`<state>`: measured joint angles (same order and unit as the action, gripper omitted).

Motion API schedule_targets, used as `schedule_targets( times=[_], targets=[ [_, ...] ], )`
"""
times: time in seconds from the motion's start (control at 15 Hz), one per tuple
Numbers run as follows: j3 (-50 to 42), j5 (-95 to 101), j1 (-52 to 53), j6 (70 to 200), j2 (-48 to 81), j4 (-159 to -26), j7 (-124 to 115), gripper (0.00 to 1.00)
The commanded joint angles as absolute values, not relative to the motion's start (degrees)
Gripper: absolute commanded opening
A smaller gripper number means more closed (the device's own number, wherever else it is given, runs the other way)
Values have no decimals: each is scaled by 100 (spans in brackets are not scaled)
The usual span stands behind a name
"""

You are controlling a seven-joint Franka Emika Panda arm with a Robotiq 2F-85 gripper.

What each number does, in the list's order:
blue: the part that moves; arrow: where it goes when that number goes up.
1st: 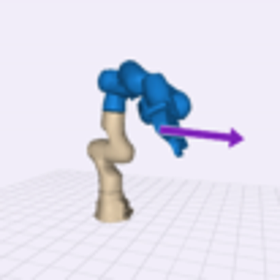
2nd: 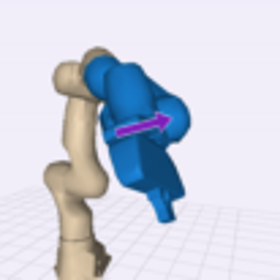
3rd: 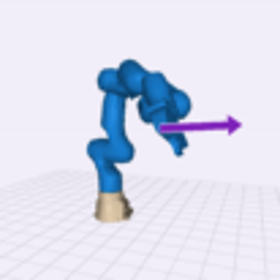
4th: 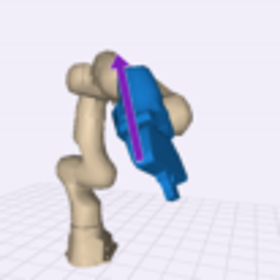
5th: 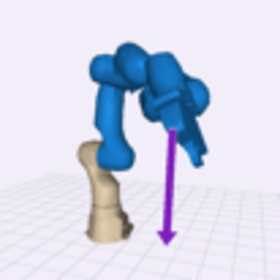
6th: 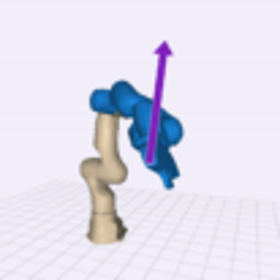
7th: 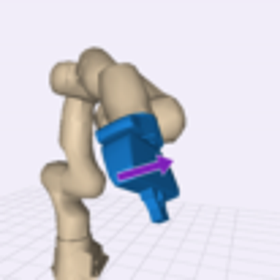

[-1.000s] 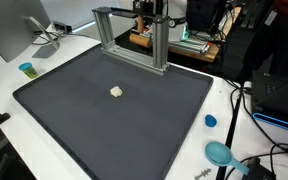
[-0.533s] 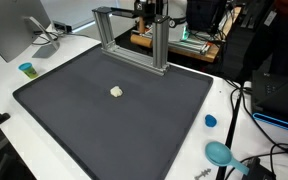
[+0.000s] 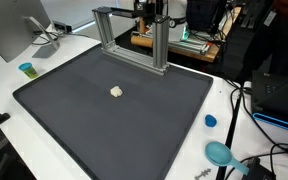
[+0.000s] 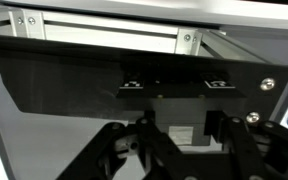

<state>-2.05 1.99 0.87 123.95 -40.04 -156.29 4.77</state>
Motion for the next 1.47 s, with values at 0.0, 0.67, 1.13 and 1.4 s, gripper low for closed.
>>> schedule_targets(
  times=[0.0, 0.67, 1.13, 1.4],
  targets=[
    [-389, 17, 230, 12159, -3878, -15442, 831, 78],
    [-231, 134, -44, 12561, -3917, -15447, 385, 21],
    [415, 910, -903, 13500, -3080, -14581, -1169, 21],
    [744, 1381, -1064, 13429, -2157, -13468, -1671, 21]
  ],
)
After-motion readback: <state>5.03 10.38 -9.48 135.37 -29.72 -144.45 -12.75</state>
